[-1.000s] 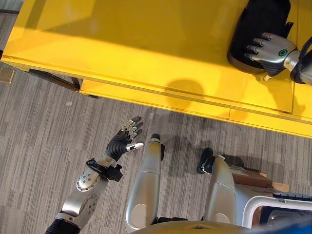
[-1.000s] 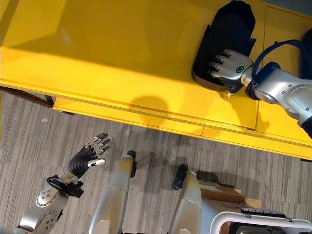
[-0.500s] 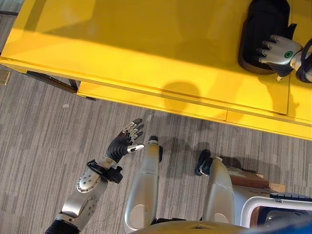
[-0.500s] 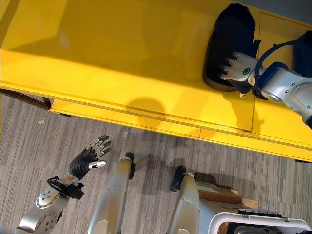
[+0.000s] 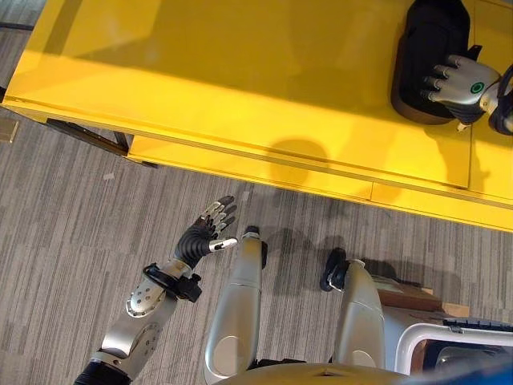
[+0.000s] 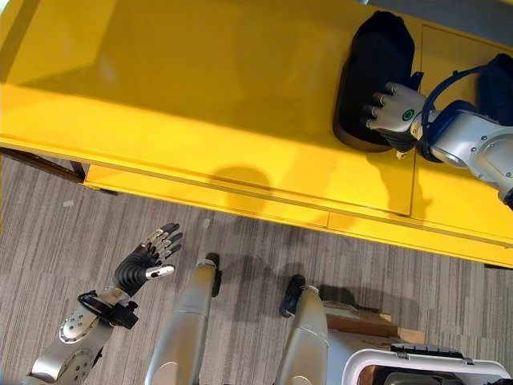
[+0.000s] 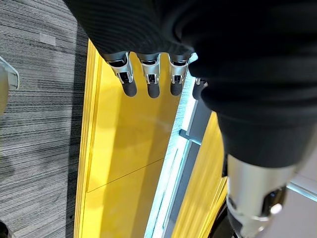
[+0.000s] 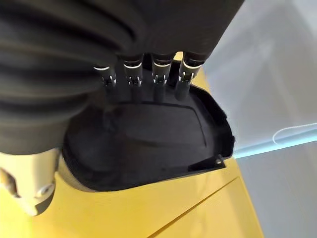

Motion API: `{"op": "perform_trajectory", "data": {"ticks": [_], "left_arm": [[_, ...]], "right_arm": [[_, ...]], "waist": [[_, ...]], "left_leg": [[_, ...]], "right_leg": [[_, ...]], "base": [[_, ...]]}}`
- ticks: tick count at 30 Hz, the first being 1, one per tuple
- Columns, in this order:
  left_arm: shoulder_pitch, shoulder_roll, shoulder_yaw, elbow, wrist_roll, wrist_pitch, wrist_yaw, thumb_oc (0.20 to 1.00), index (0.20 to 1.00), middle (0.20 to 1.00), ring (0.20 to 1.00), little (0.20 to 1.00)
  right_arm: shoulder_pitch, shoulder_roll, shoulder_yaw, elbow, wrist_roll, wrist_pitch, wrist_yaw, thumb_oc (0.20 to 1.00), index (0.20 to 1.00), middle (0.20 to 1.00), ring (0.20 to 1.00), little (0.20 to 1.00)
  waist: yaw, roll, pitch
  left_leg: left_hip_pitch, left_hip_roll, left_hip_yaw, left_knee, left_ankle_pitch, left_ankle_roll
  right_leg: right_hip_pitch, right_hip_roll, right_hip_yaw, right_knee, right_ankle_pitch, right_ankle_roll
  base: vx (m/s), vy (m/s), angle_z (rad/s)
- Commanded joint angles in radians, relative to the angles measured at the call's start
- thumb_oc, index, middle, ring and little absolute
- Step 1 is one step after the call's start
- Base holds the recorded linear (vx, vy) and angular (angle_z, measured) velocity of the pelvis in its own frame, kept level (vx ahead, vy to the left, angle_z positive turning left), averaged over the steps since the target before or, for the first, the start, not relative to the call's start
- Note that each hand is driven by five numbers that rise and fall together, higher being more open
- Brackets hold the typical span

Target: Move parts from the plastic box to the shelf.

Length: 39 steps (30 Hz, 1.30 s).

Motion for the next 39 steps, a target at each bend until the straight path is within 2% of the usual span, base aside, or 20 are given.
{"op": "perform_trajectory", "data": {"ticks": [1,6,7,8,14,15,16,18,20,21,22,23,24,25,26,28,29,34,37,39], "left_arm": [[0.026,0.016,-0.002,-0.023,0.015,-0.049,-0.002,1.0,1.0,1.0,1.0,1.0],[0.031,-0.005,0.015,-0.022,0.016,-0.048,0.0,1.0,1.0,1.0,1.0,1.0],[0.033,-0.008,0.022,-0.024,0.016,-0.048,-0.002,1.0,1.0,1.0,1.0,1.0],[0.033,-0.005,0.021,-0.024,0.016,-0.048,-0.002,1.0,1.0,1.0,1.0,1.0],[0.04,-0.011,0.031,-0.019,0.022,-0.045,-0.01,1.0,1.0,1.0,1.0,1.0],[0.038,-0.011,0.033,-0.02,0.022,-0.045,-0.01,1.0,1.0,1.0,1.0,1.0],[0.039,-0.013,0.035,-0.021,0.021,-0.045,-0.011,1.0,1.0,1.0,1.0,1.0],[0.041,-0.015,0.04,-0.022,0.02,-0.045,-0.013,1.0,1.0,1.0,1.0,1.0],[0.041,-0.016,0.04,-0.022,0.019,-0.045,-0.012,1.0,1.0,1.0,1.0,1.0],[0.043,-0.028,0.049,-0.025,0.017,-0.045,-0.012,1.0,1.0,1.0,1.0,1.0],[0.044,-0.038,0.055,-0.026,0.016,-0.044,-0.012,1.0,1.0,1.0,1.0,1.0],[0.048,-0.057,0.07,-0.027,0.012,-0.044,-0.013,1.0,1.0,1.0,1.0,1.0],[0.055,-0.068,0.086,-0.028,0.011,-0.042,-0.015,1.0,1.0,1.0,1.0,1.0],[0.052,-0.055,0.082,-0.029,0.011,-0.041,-0.015,1.0,1.0,1.0,1.0,1.0],[0.052,-0.073,0.092,-0.022,0.008,-0.044,-0.012,1.0,1.0,1.0,1.0,1.0],[0.044,-0.071,0.089,-0.016,0.003,-0.042,-0.018,1.0,1.0,1.0,1.0,1.0],[0.04,-0.075,0.082,-0.006,0.001,-0.043,-0.021,1.0,1.0,1.0,1.0,1.0],[0.041,-0.12,0.082,0.017,-0.006,-0.041,-0.039,1.0,1.0,1.0,1.0,1.0],[0.045,-0.151,0.095,0.032,-0.006,-0.039,-0.037,1.0,1.0,1.0,1.0,1.0],[0.066,-0.17,0.123,0.034,0.01,-0.04,-0.043,1.0,1.0,1.0,1.0,1.0]], "right_arm": [[-0.036,-0.045,-0.117,-0.038,0.075,0.056,-0.05,1.0,1.0,1.0,1.0,1.0],[0.053,-0.091,-0.253,-0.159,0.138,0.036,-0.056,1.0,1.0,1.0,1.0,1.0],[0.09,-0.11,-0.303,-0.187,0.148,0.032,-0.059,1.0,1.0,1.0,1.0,1.0],[0.107,-0.112,-0.319,-0.191,0.146,0.032,-0.058,1.0,1.0,1.0,1.0,1.0],[0.15,-0.163,-0.379,-0.213,0.159,0.025,-0.058,1.0,1.0,1.0,1.0,1.0],[0.152,-0.171,-0.388,-0.215,0.163,0.026,-0.062,1.0,1.0,1.0,1.0,1.0],[0.156,-0.176,-0.398,-0.218,0.173,0.023,-0.064,1.0,1.0,1.0,1.0,1.0],[0.17,-0.192,-0.424,-0.232,0.189,0.021,-0.064,1.0,1.0,1.0,1.0,1.0],[0.208,-0.2,-0.46,-0.237,0.202,0.018,-0.066,1.0,1.0,1.0,1.0,1.0],[0.244,-0.206,-0.5,-0.249,0.217,0.019,-0.067,1.0,1.0,1.0,1.0,1.0],[0.292,-0.207,-0.552,-0.268,0.23,0.016,-0.06,1.0,1.0,1.0,1.0,1.0],[0.416,-0.191,-0.684,-0.282,0.266,0.012,-0.064,1.0,1.0,1.0,1.0,1.0],[0.617,-0.15,-0.897,-0.329,0.323,0.002,-0.054,1.0,1.0,1.0,1.0,1.0],[0.699,-0.147,-0.98,-0.345,0.321,0.002,-0.05,1.0,1.0,1.0,1.0,1.0],[0.874,-0.063,-1.153,-0.377,0.423,-0.015,-0.052,1.0,1.0,1.0,1.0,1.0],[1.077,0.022,-1.337,-0.434,0.482,-0.026,-0.039,1.0,1.0,1.0,1.0,1.0],[1.252,0.142,-1.471,-0.498,0.58,-0.047,0.001,1.0,1.0,1.0,1.0,1.0],[1.46,0.41,-1.535,-0.573,0.822,-0.078,0.071,1.0,1.0,1.0,1.0,1.0],[1.539,0.556,-1.527,-0.608,0.958,-0.083,0.111,1.0,1.0,1.0,1.0,1.0],[1.629,0.673,-1.498,-0.64,1.065,-0.081,0.166,1.0,1.0,1.0,1.0,1.0]], "waist": [[0.004,0.007,-0.023],[-0.005,0.006,-0.026],[-0.007,0.007,-0.024],[-0.006,0.003,-0.028],[-0.013,-0.003,-0.039],[-0.013,-0.004,-0.037],[-0.016,-0.004,-0.038],[-0.02,-0.004,-0.041],[-0.026,-0.005,-0.047],[-0.036,0.001,-0.045],[-0.043,0.005,-0.047],[-0.055,0.009,-0.05],[-0.067,0.008,-0.053],[-0.057,0.0,-0.05],[-0.07,-0.001,-0.057],[-0.067,-0.004,-0.056],[-0.061,-0.003,-0.052],[-0.083,0.004,-0.087],[-0.099,0.011,-0.112],[-0.108,0.021,-0.159]], "left_leg": [[-0.014,0.05,-0.04,-0.035,0.044,-0.034],[-0.013,0.05,-0.039,-0.032,0.041,-0.032],[-0.022,0.048,-0.037,-0.042,0.073,-0.029],[-0.012,0.05,-0.039,-0.033,0.042,-0.032],[-0.006,0.054,-0.037,-0.036,0.041,-0.034],[-0.014,0.052,-0.036,-0.047,0.073,-0.031],[-0.012,0.052,-0.036,-0.048,0.074,-0.032],[-0.009,0.052,-0.036,-0.05,0.075,-0.032],[0.007,0.055,-0.038,-0.046,0.048,-0.036],[0.006,0.054,-0.035,-0.06,0.079,-0.034],[0.016,0.054,-0.035,-0.067,0.08,-0.035],[0.033,0.055,-0.036,-0.08,0.083,-0.035],[0.06,0.058,-0.039,-0.099,0.088,-0.037],[0.063,0.058,-0.04,-0.101,0.089,-0.037],[0.102,0.062,-0.037,-0.135,0.099,-0.04],[0.159,0.069,-0.035,-0.188,0.115,-0.045],[0.23,0.071,-0.033,-0.261,0.145,-0.049],[0.388,0.081,-0.023,-0.441,0.21,-0.058],[0.469,0.095,-0.012,-0.547,0.255,-0.063],[0.57,0.114,0.012,-0.674,0.301,-0.069]], "right_leg": [[-0.047,0.01,0.079,0.155,-0.025,0.019],[-0.044,0.013,0.08,0.156,-0.026,0.02],[-0.053,0.012,0.076,0.146,0.002,0.014],[-0.043,0.014,0.08,0.156,-0.026,0.02],[-0.043,0.015,0.079,0.158,-0.028,0.019],[-0.052,0.013,0.076,0.147,0.0,0.012],[-0.051,0.013,0.075,0.147,0.0,0.013],[-0.048,0.014,0.076,0.147,0.0,0.012],[-0.033,0.017,0.08,0.151,-0.023,0.018],[-0.034,0.015,0.077,0.137,0.004,0.012],[-0.026,0.015,0.077,0.132,0.005,0.012],[-0.007,0.018,0.073,0.119,0.007,0.012],[0.022,0.021,0.072,0.098,0.012,0.01],[0.026,0.02,0.07,0.096,0.013,0.01],[0.067,0.025,0.067,0.058,0.023,0.01],[0.13,0.03,0.059,0.004,0.036,0.011],[0.204,0.042,0.048,-0.064,0.059,0.016],[0.373,0.064,0.007,-0.25,0.11,0.039],[0.448,0.072,-0.002,-0.361,0.153,0.049],[0.533,0.086,-0.011,-0.485,0.195,0.059]], "base": [[0.0,0.0,0.0],[-0.02,0.005,0.0],[0.0,0.0,0.0],[0.0,0.0,0.0],[0.0,0.002,-0.01],[-0.09,0.019,0.0],[-0.09,0.012,-0.02],[0.04,-0.012,-0.02],[0.04,-0.011,-0.01],[-0.09,0.006,-0.02],[-0.08,-0.008,-0.05],[0.01,-0.038,-0.04],[0.01,-0.035,-0.04],[0.02,-0.032,-0.04],[0.03,-0.027,-0.09],[0.06,-0.04,-0.12],[0.08,-0.047,-0.21],[0.09,-0.051,-0.07],[0.07,-0.058,0.01],[0.12,-0.065,-0.1]]}}
